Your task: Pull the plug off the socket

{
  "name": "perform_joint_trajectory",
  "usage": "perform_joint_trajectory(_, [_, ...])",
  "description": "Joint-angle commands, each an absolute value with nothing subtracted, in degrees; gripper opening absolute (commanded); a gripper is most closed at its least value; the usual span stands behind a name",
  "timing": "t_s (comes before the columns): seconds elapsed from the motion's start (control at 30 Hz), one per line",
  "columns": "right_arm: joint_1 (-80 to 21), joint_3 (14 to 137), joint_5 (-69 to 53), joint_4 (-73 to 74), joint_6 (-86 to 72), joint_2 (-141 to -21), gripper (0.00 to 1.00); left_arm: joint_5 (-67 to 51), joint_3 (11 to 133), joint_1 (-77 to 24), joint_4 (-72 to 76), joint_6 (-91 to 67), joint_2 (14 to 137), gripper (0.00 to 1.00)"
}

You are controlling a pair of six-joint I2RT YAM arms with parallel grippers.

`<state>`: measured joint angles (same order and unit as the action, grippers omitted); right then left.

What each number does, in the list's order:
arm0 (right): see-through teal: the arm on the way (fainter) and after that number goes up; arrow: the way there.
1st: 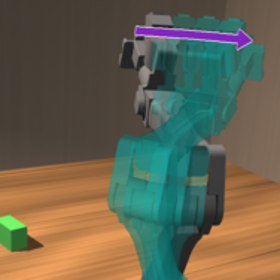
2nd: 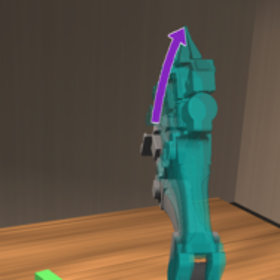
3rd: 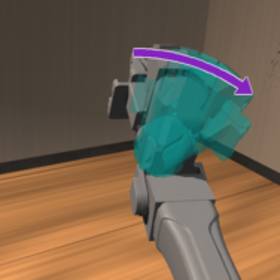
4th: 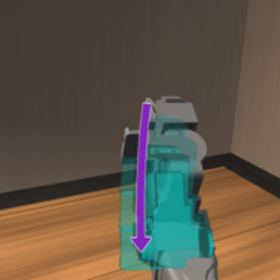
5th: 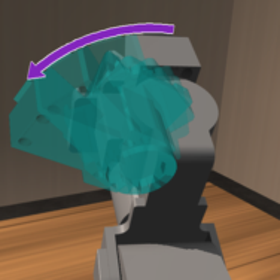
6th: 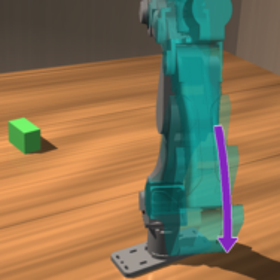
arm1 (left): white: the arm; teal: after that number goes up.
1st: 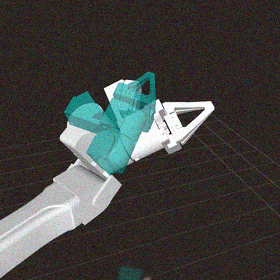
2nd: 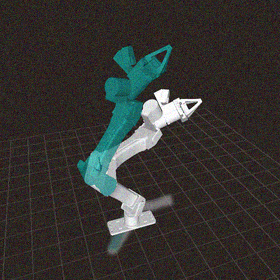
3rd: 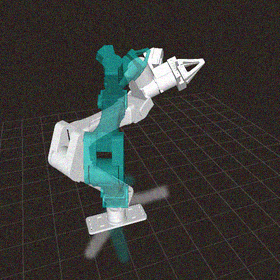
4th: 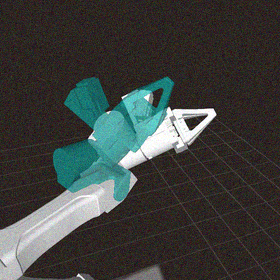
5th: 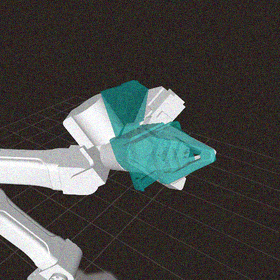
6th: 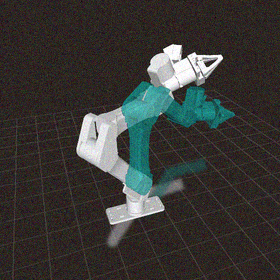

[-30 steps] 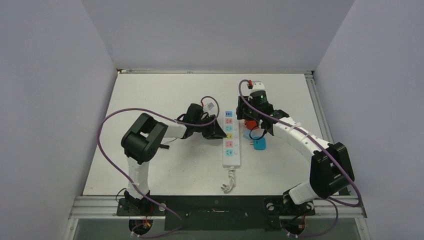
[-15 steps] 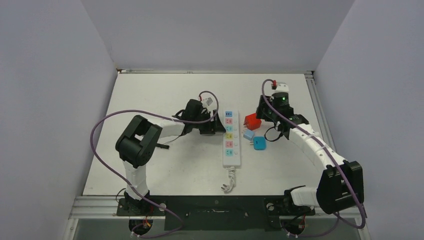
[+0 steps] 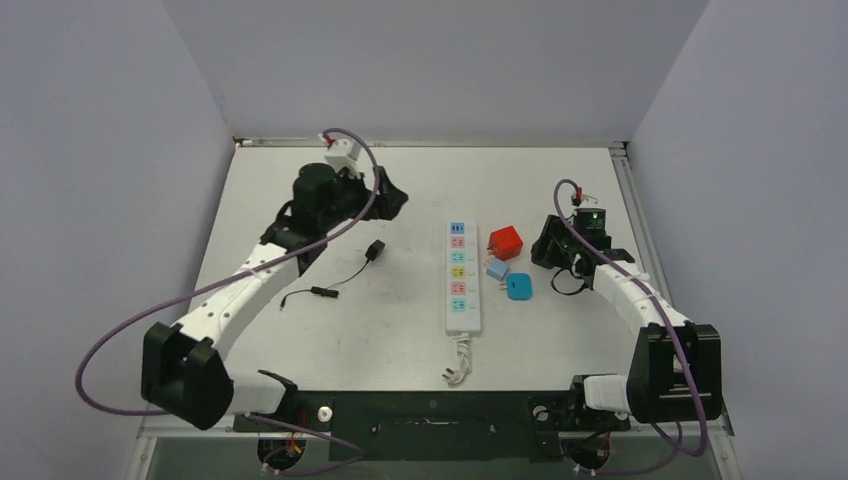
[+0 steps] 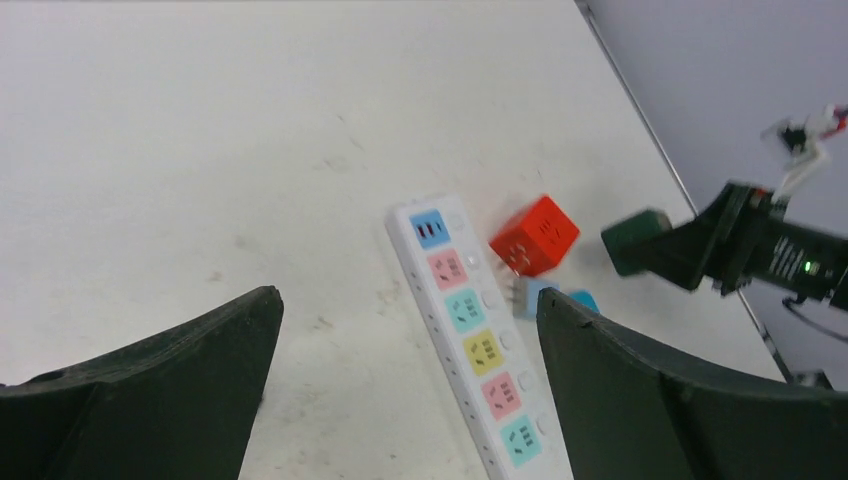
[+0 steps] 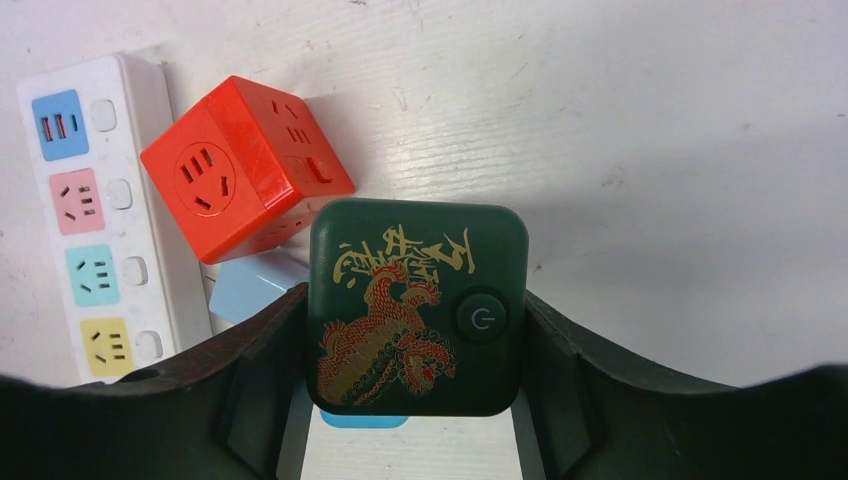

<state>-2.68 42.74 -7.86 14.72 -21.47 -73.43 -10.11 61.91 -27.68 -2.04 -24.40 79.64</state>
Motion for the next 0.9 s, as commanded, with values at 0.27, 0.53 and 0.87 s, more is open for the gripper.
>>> perform_joint_trajectory(0.27, [-2.0, 43.8, -11.6, 6.3, -22.7, -80.2, 0.37, -4.8, 51.4, -4.2, -4.8, -23.4, 56.3, 0.96])
perform_joint_trajectory(0.53, [-2.0, 41.5, -9.2, 2.6, -24.5, -80.7, 0.85, -8.6, 52.0, -1.4, -5.6, -24.3, 57.7, 0.96])
perform_joint_trajectory(0.87, [-2.1, 42.4, -5.4, 3.9, -24.4, -79.0, 0.90, -2.7, 52.5, -1.3, -7.9, -22.3, 57.0, 0.96])
